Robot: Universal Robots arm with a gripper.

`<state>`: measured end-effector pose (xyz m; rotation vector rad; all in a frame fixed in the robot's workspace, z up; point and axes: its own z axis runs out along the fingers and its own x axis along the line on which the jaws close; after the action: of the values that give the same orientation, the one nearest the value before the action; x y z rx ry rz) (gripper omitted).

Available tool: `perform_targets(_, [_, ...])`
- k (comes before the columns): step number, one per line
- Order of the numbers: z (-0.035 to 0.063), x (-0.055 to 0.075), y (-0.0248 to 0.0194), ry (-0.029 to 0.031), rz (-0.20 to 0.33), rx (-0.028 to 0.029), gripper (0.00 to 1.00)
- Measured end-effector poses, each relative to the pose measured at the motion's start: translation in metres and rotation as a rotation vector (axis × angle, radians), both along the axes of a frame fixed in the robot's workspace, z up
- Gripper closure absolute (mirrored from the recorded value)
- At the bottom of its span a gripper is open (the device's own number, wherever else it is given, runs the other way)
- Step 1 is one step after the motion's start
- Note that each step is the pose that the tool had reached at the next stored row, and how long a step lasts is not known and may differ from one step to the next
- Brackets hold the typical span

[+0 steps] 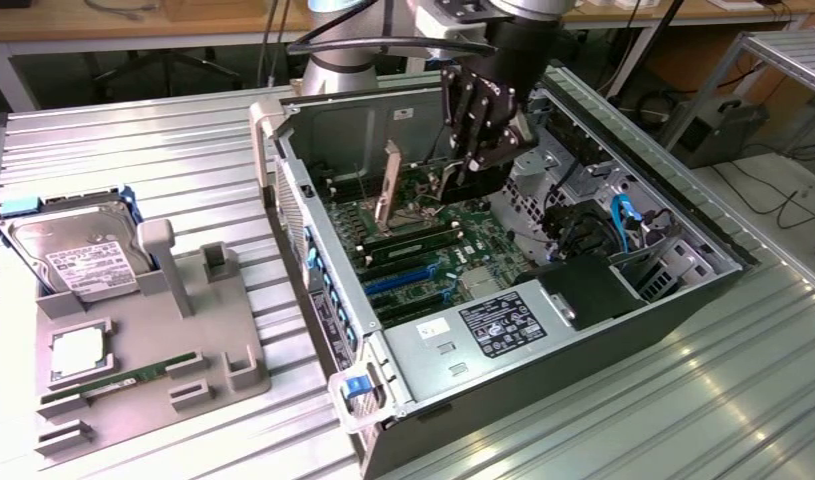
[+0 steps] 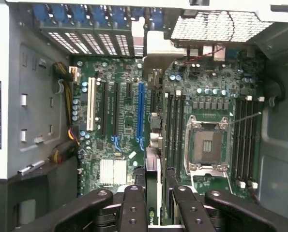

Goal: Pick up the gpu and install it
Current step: 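Insert the gpu into the slot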

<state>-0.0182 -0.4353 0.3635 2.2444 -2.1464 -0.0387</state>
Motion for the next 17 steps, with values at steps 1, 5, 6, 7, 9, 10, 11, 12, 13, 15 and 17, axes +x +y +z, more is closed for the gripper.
perform_targets(1, [-0.0008, -0.002, -0.0019, -0.0007, 0.0, 0.0, 0.74])
perform_targets(5, [-0.0066, -0.017, -0.0104, -0.0015, 0.0, 0.0, 0.74])
perform_targets(6, [-0.0078, -0.02, -0.0118, -0.0015, 0.0, 0.0001, 0.74])
perform_targets(7, [-0.0093, -0.023, -0.0134, -0.0016, 0.0, 0.0002, 0.74])
perform_targets(9, [-0.0131, -0.031, -0.0155, -0.0017, 0.0, 0.0003, 0.74])
perform_targets(10, [-0.0151, -0.033, -0.0157, -0.0016, 0.0, 0.0001, 0.74])
perform_targets(11, [-0.0174, -0.036, -0.0158, -0.0015, 0.0, -0.0001, 0.74])
perform_targets(12, [-0.0194, -0.038, -0.0158, -0.0016, -0.001, 0.0001, 0.74])
perform_targets(13, [-0.0216, -0.04, -0.0158, -0.0016, -0.002, 0.0001, 0.74])
perform_targets(15, [-0.0254, -0.043, -0.0158, -0.0016, -0.005, 0.0001, 0.74])
perform_targets(17, [-0.0291, -0.044, -0.0158, -0.0016, -0.005, 0.0001, 0.74])
